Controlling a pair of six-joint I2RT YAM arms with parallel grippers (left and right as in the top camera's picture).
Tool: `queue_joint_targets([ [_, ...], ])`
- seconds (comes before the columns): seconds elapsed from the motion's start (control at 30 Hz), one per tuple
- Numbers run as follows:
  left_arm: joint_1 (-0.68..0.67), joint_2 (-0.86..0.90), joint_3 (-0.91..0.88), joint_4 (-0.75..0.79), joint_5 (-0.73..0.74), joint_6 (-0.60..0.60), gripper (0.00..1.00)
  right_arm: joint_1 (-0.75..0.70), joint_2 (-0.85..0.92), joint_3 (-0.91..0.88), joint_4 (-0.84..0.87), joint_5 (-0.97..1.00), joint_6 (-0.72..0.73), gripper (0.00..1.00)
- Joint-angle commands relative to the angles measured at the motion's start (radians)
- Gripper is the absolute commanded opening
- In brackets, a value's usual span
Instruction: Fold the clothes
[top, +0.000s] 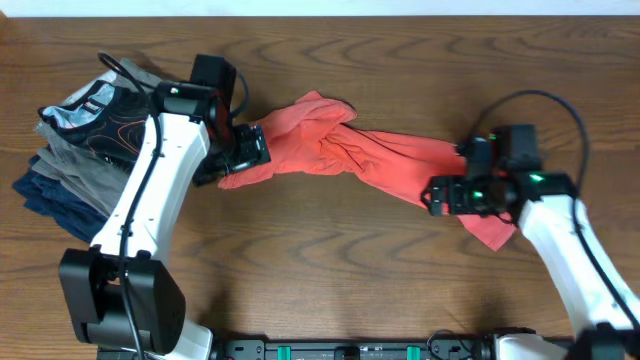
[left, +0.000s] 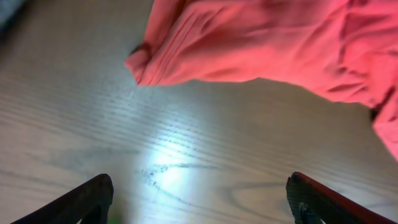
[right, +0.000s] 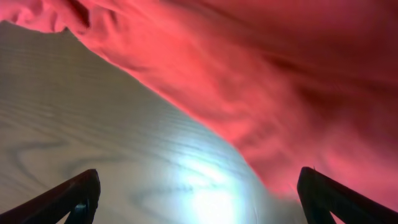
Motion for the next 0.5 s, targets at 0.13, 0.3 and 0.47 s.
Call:
queue_joint_targets([
  [0.13, 0.002, -0.002, -0.017, 0.0, 0.002, -0.002, 0.9, 0.13, 0.187, 0.009, 0.158, 0.175, -0.023, 0.99],
  [0.3, 0.002, -0.002, -0.017, 0.003, 0.002, -0.002, 0.91, 0.19, 0.279, 0.009, 0.239, 0.282, -0.064, 0.99],
  [0.47, 0.002, -0.002, -0.017, 0.003, 0.002, -0.002, 0.91, 0.213, 0.346, 0.009, 0.263, 0.331, -0.061, 0.87],
])
